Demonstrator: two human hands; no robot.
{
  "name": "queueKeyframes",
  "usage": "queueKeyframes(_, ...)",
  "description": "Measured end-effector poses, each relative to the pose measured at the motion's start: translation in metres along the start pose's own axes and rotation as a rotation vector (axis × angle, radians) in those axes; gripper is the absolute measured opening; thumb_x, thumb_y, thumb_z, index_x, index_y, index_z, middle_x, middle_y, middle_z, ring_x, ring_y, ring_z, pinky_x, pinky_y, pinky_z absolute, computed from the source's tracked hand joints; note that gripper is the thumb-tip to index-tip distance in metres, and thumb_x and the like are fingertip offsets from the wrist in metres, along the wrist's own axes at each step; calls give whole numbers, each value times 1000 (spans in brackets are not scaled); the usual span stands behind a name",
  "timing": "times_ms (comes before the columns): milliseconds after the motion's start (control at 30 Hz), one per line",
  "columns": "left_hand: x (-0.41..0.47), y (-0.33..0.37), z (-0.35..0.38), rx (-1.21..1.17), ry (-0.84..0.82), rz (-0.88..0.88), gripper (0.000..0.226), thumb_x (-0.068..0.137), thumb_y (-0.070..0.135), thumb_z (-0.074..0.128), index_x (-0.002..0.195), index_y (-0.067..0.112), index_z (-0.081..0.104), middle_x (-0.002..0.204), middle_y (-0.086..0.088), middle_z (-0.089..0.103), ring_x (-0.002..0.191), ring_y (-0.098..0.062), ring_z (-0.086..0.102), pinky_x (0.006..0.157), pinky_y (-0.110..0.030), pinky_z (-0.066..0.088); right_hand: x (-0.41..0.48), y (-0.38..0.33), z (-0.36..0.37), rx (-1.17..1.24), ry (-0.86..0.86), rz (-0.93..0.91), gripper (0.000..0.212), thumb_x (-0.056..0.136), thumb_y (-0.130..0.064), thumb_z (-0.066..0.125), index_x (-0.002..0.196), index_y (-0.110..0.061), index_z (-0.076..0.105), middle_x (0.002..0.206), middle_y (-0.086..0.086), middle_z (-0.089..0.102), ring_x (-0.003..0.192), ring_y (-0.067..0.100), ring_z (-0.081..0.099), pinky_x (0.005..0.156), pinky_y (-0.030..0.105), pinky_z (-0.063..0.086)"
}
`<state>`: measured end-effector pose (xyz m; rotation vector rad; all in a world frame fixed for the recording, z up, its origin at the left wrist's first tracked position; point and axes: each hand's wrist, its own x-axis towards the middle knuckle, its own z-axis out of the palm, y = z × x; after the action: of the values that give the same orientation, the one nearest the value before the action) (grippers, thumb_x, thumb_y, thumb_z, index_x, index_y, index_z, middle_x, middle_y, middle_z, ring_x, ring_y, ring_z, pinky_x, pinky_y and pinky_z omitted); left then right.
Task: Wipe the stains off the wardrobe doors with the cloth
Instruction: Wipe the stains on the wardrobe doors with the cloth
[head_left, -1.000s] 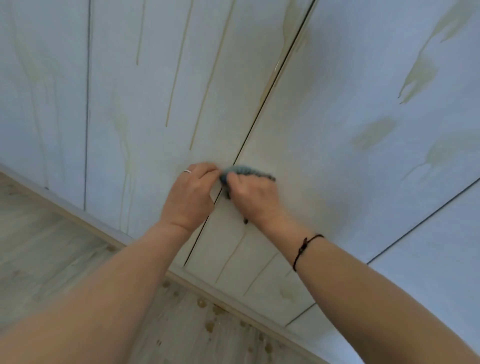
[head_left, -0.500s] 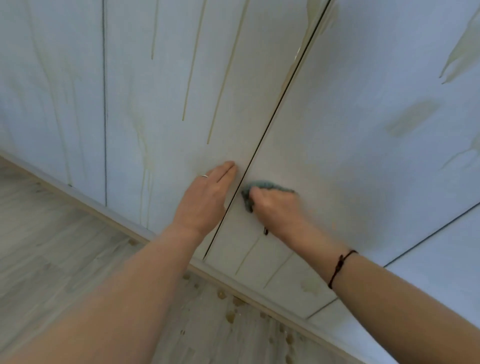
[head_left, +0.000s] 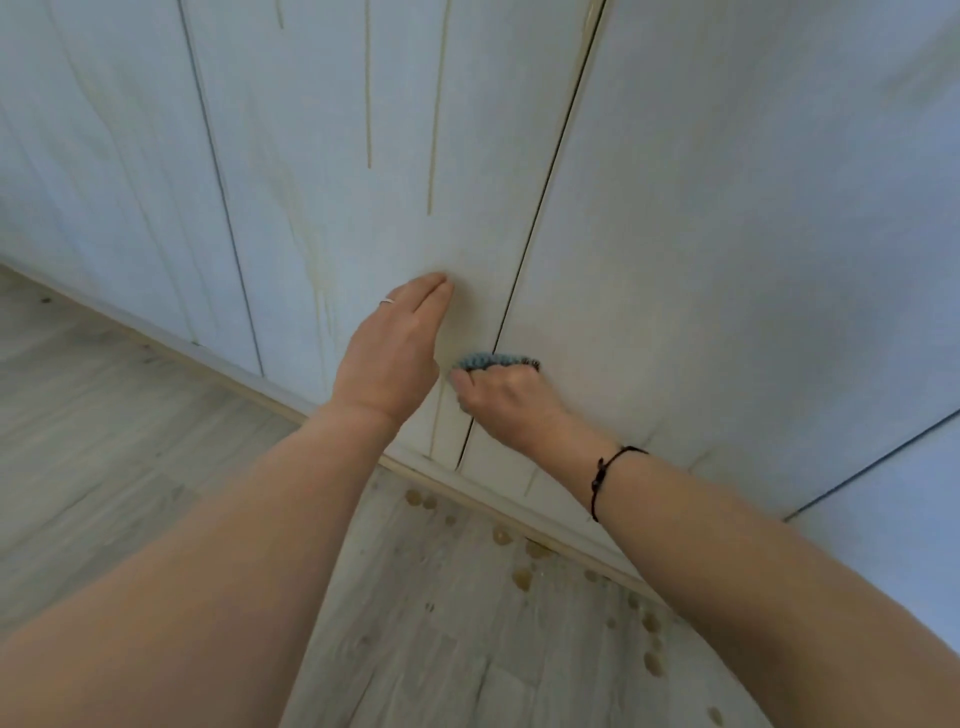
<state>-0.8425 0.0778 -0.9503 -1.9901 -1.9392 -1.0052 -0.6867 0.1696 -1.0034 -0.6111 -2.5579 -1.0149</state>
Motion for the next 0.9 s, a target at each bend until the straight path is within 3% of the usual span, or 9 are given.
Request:
queueKeyframes(133,-4,7,17,-10,25,128,75,61,-26,50,133,-6,57,136,-18,58,120,-37,58,94,-41,54,-36,-49,46,53,-232,-8,26,56,-9,81,78,-16,68,48,-2,55,39,18,55,36,24,34)
queueKeyframes(300,2,5,21,19,37,250,70,67,-16,33,134,-10,54,137,-20,56,124,-36,56,104,-37,48,-43,-59,65,114,-348,-31,30,53,-8,83,69,-16,59,45,-1,50,36,18,51,37,23,32)
queueKeyframes(367,1,5,20,41,31,243,71,67,-15,35,136,-9,52,138,-20,54,125,-35,55,105,-35,48,-43,-48,54,131,-260,-25,26,61,-17,84,71,-17,59,48,-2,53,38,18,54,37,22,33)
queueKeyframes(467,1,8,17,89,16,206,70,70,-13,40,138,-7,51,141,-19,52,124,-34,56,101,-33,47,-30,-6,16,101,38,108,14,86,-19,60,73,-21,60,54,-2,58,43,20,58,38,26,39)
queueKeyframes(567,1,15,13,170,-31,175,80,64,-15,54,142,-2,48,143,-17,49,118,-33,55,85,-36,52,-20,48,-45,30,276,366,8,82,-17,66,76,-21,64,58,-2,60,48,22,58,41,27,39)
queueKeyframes(667,1,24,11,236,-89,164,84,62,-14,55,144,1,44,140,-19,47,117,-36,53,76,-41,52,-37,82,-86,39,343,552,9,77,-12,68,78,-20,66,57,-4,59,48,18,55,40,24,31)
queueKeyframes(767,-2,32,11,293,-105,145,84,63,-14,54,145,-1,40,140,-21,45,115,-39,52,73,-41,52,-50,77,-83,48,346,534,5,82,-16,66,81,-21,65,58,-4,59,48,18,56,39,25,32)
queueKeyframes(833,-4,38,14,287,-108,97,86,66,-14,52,149,-2,33,142,-23,41,116,-40,51,75,-39,54,-63,54,-59,103,232,439,0,84,-18,63,84,-18,63,59,-1,61,48,23,59,38,28,38)
queueKeyframes(900,-6,49,20,265,-129,52,89,68,-13,49,153,-3,23,144,-25,35,123,-42,46,83,-38,56,-88,17,-24,238,-139,332,13,87,-15,64,100,-14,62,66,4,65,52,27,62,40,30,42)
